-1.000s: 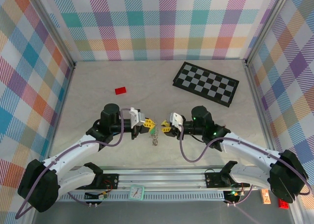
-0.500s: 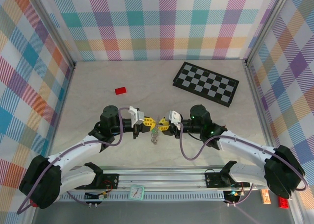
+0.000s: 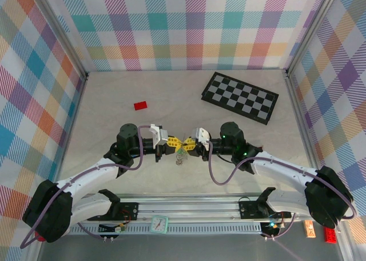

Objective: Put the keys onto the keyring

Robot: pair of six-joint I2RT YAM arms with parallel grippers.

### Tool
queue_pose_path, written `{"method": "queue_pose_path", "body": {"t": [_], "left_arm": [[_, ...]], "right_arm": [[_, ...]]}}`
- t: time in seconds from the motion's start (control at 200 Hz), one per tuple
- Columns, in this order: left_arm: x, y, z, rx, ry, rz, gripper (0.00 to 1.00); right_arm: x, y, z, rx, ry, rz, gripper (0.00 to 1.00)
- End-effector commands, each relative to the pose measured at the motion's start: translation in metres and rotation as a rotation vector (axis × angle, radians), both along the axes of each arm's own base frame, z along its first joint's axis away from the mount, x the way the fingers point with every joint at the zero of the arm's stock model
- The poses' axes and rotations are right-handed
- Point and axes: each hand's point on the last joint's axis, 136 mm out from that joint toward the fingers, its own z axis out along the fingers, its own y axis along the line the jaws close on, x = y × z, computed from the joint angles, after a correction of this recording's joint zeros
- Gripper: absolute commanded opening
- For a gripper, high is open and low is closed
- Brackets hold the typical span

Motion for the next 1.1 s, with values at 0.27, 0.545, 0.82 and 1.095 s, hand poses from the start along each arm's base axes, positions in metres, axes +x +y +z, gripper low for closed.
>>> {"method": "queue_pose_path", "body": {"t": [0.27, 0.545, 0.82, 1.095], "left_arm": [[-0.008, -0.001, 0.008, 0.018, -0.04, -0.034, 0.12], [-0.002, 0.002, 0.0, 0.157, -0.05, -0.013, 0.12], [-0.006, 0.003, -0.009, 0.255, -0.057, -0.053, 0.0], [-0.009, 0.0, 0.003, 0.137, -0.126, -0.019, 0.0]], "right_arm": [[0.003, 0.005, 0.021, 0.004, -0.054, 0.021, 0.0], [-0.005, -0.002, 0.003, -0.191, -0.041, 0.081, 0.0], [-0.01, -0.003, 0.015, -0.193, -0.059, 0.106, 0.0], [0.003, -0.018, -0.007, -0.186, -0.098, -0.039, 0.28]]}}
